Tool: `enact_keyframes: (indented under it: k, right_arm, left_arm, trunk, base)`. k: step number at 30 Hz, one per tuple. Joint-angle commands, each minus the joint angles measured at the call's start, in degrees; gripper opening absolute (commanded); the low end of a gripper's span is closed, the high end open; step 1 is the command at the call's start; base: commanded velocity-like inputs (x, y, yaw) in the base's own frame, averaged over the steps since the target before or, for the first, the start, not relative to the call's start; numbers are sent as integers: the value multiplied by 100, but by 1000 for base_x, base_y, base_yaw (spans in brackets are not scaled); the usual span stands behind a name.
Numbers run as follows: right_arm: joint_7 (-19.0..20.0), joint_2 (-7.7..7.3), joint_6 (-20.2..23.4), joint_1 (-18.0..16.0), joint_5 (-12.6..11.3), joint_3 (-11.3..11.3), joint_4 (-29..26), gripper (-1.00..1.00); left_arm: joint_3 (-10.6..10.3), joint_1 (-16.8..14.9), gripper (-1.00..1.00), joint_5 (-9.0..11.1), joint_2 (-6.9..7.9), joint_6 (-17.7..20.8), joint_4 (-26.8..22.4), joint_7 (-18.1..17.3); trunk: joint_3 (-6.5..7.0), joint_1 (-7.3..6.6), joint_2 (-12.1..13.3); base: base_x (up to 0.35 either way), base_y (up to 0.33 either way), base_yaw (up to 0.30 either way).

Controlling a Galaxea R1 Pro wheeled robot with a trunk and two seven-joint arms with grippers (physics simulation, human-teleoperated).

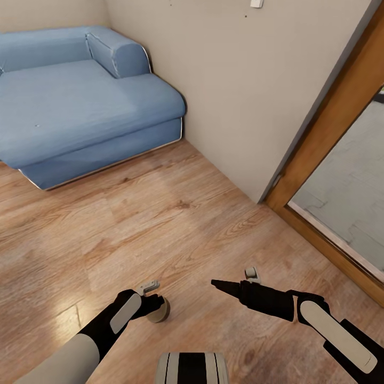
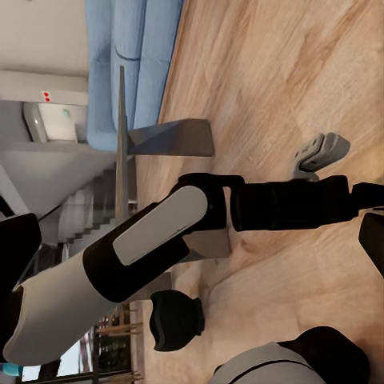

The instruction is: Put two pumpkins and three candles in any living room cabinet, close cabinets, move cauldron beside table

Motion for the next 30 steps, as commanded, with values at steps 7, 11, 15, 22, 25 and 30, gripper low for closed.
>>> enact_keyframes:
  k: [7, 11, 15, 22, 25, 30]
  right_arm:
    - [4, -4, 12, -5, -26, 2, 1, 100]
    - [4, -4, 12, -5, -27, 1, 1, 100]
    - [10, -4, 12, -4, -27, -1, 1, 100]
    - [11, -4, 12, -5, -27, -1, 1, 100]
    - [12, -4, 12, -5, -27, -1, 1, 100]
    - [12, -4, 12, -5, -27, -3, 1, 100]
  left_arm:
    - [-41, -4, 100, 67, 9, 0, -12, 50]
    - [-41, -4, 100, 69, 8, 0, -13, 50]
    - [-45, -4, 100, 69, 8, 0, -13, 46]
    - [-77, -4, 100, 63, 44, 3, -16, -448]
    - [-83, -4, 100, 47, 70, -6, -13, -694]
    - [-81, -4, 100, 43, 78, -18, -5, -745]
  trunk:
    - [-4, -1, -2]
    - [-4, -1, -2]
    - [-4, -1, -2]
    - [-4, -1, -2]
    - [-4, -1, -2]
    - [-4, -1, -2]
  base:
    - [0, 0, 0]
    - [0, 0, 0]
    - [0, 0, 0]
    - [0, 0, 0]
    - [0, 0, 0]
    - [0, 0, 0]
